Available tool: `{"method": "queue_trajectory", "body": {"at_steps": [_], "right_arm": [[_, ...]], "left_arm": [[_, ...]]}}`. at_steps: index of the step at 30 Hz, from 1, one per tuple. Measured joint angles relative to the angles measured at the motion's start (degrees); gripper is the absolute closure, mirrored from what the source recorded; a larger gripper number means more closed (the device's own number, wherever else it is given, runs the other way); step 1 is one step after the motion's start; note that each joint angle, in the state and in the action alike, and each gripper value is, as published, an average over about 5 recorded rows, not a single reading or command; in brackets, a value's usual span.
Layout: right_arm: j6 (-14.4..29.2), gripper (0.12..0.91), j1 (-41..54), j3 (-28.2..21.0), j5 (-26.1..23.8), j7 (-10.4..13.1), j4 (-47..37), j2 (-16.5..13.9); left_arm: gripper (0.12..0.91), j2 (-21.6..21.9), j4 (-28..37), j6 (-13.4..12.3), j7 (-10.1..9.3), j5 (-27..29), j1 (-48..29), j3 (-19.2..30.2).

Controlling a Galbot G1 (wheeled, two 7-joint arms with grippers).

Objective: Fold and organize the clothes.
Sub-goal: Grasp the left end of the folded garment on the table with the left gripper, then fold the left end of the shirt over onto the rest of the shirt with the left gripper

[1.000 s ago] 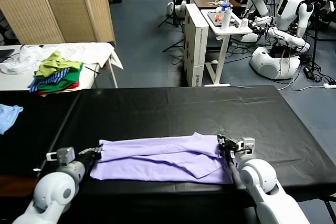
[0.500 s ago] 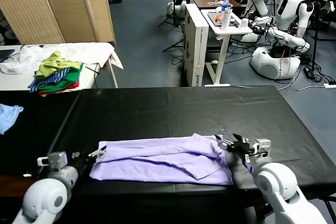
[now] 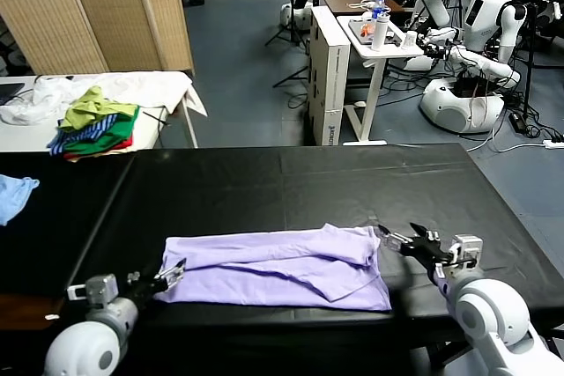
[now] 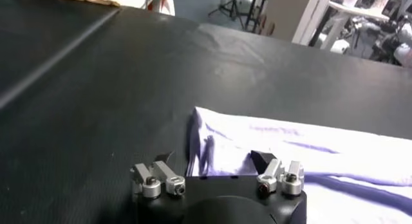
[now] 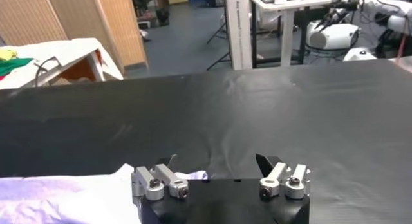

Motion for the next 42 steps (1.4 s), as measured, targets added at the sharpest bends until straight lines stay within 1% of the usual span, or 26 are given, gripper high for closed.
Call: {"method": "queue_trajectory", "body": {"at_steps": [7,13,17,20,22,24,25,30,34,36,38,40,42], "right_arm": [[0.05,0.118,-0.13,0.42,-0.15,-0.09,0.01,-0.01],[0.06,0.118,0.04,0.38,-0.44,-0.11,-0.14,0.21],[0.09,0.118,0.11,0.36,-0.74,-0.31,-0.4,0.54],[0.15,0.118,0.16,0.36,-1.03,-0.54,-0.63,0.86],[0.2,0.118,0.21,0.36,-1.21,-0.68,-0.72,1.09],[0.23,0.118,0.26,0.33,-1.35,-0.77,-0.75,1.3],[0.24,0.118,0.28,0.31,-1.42,-0.8,-0.76,1.41],[0.52,0.118,0.2,0.3,-1.66,-0.85,-0.74,1.81],[1.27,0.118,-0.04,0.24,-2.17,-0.86,-0.71,2.08],[1.51,0.118,-0.09,0.03,-2.35,-0.86,-0.67,2.26],[1.67,0.118,-0.11,-0.3,-2.51,-0.89,-0.63,2.48],[1.79,0.118,-0.1,-0.64,-2.74,-0.94,-0.62,2.67],[1.9,0.118,-0.11,-0.94,-3.03,-1.01,-0.62,2.83]], "left_arm": [[0.126,-2.12,0.24,-1.34,1.4,0.82,1.32,-0.39],[0.172,-3.02,1.21,-2.5,2.75,0.71,1.79,-0.89],[0.274,-3.53,1.35,-2.85,2.92,0.57,1.97,-0.9],[0.422,-3.69,1.29,-2.96,2.96,0.59,2.01,-0.67],[0.556,-3.72,1.25,-3.0,2.97,0.81,1.99,-0.43],[0.655,-3.73,1.23,-3.05,3.05,1.31,1.96,-0.16],[0.689,-3.72,1.22,-3.08,3.1,1.68,1.94,0.01],[0.759,-3.61,1.33,-3.28,3.41,3.9,1.81,0.81],[0.834,-3.35,1.4,-3.32,3.48,6.31,1.63,0.96],[0.851,-2.96,1.22,-3.25,3.81,9.18,1.78,0.68],[0.854,-2.38,0.82,-3.51,4.29,13.44,2.18,0.09],[0.853,-1.61,0.29,-4.18,4.73,17.82,2.79,-0.73],[0.853,-0.62,-0.06,-4.94,5.16,21.01,3.56,-1.85]]}}
